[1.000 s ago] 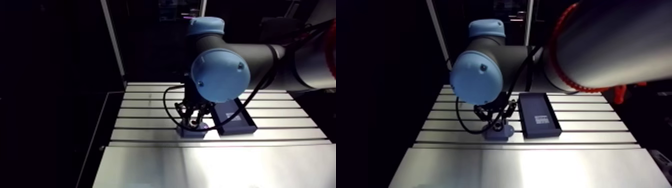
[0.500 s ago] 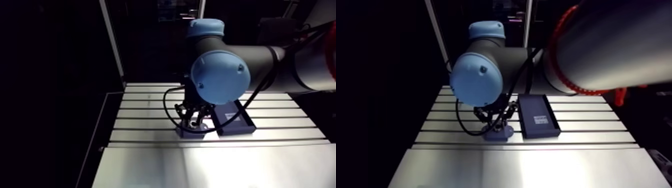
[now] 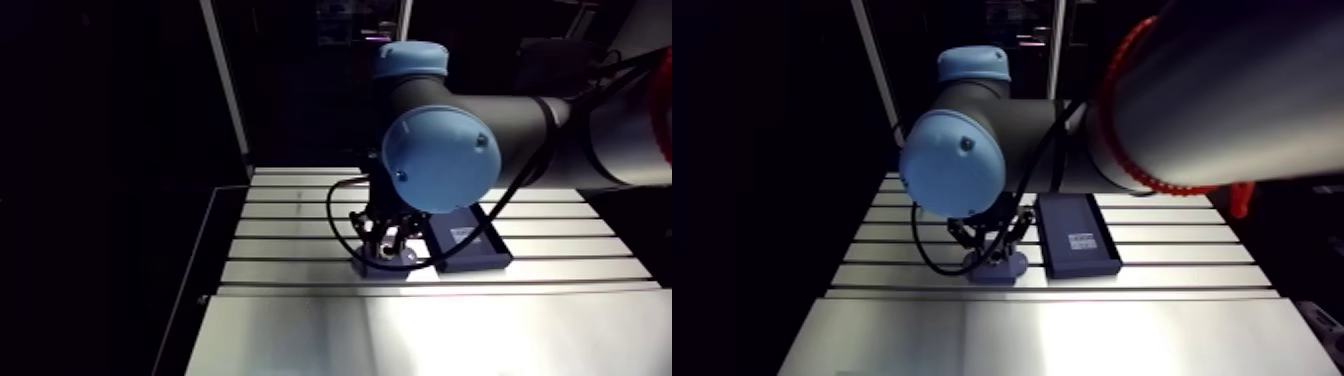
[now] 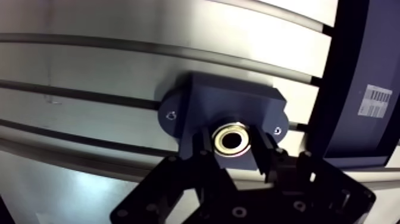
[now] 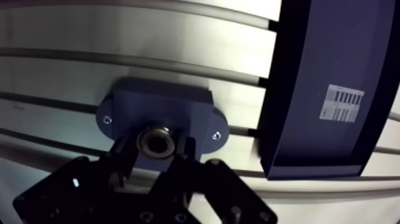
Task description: Pick up the bearing and press it into the housing until flush.
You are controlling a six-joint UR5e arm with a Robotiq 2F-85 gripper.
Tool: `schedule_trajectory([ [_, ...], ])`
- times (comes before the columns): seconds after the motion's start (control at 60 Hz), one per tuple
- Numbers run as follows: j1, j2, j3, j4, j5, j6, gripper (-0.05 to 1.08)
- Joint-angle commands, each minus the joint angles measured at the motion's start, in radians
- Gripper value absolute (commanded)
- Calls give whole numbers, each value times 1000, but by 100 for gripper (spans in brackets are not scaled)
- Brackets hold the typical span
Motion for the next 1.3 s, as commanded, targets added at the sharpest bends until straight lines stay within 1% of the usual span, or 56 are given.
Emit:
schedule_trajectory([
  [0.017, 2, -4, 1, -4, -7, 4, 0],
  [0.25, -1, -9, -9, -5, -8, 5, 0],
  [0.317, -3, -16, -15, -4, -5, 5, 0],
  [0.35, -3, -24, -22, -3, -1, 8, 0],
  [0.433, -3, -31, -33, 5, 0, 14, 0],
  [0.583, -4, -46, -62, 57, 0, 37, 0],
  [0.783, -7, -61, -111, 172, -3, 129, 0],
  [0.833, -6, -64, -116, 187, -5, 150, 1],
  [0.85, -6, -66, -118, 197, -5, 164, 5],
  [0.867, -6, -66, -118, 197, -5, 164, 5],
  [0.883, -7, -66, -117, 201, -5, 174, 17],
  [0.9, -7, -66, -117, 201, -5, 174, 17],
  [0.917, -7, -66, -116, 202, -5, 184, 32],
  [0.933, -7, -66, -116, 202, -5, 184, 32],
  [0.95, -9, -66, -113, 200, -4, 195, 43],
  [0.967, -9, -66, -111, 199, -5, 203, 52],
  [0.983, -9, -66, -111, 199, -5, 203, 52],
  [1.0, -9, -65, -108, 196, -6, 207, 62],
  [1.017, -9, -65, -108, 196, -6, 207, 62],
  [1.033, -9, -64, -104, 193, -5, 212, 70],
  [1.05, -9, -64, -104, 193, -5, 212, 70],
  [1.067, -9, -64, -99, 187, 0, 212, 75],
  [1.083, -9, -64, -99, 187, 0, 212, 75],
  [1.1, -10, -64, -97, 180, 6, 215, 79],
  [1.15, -9, -64, -94, 171, 7, 215, 82],
  [1.183, -9, -64, -87, 154, 9, 220, 86],
  [1.25, -9, -63, -83, 147, 12, 228, 88],
  [1.3, -9, -63, -80, 145, 11, 230, 88],
])
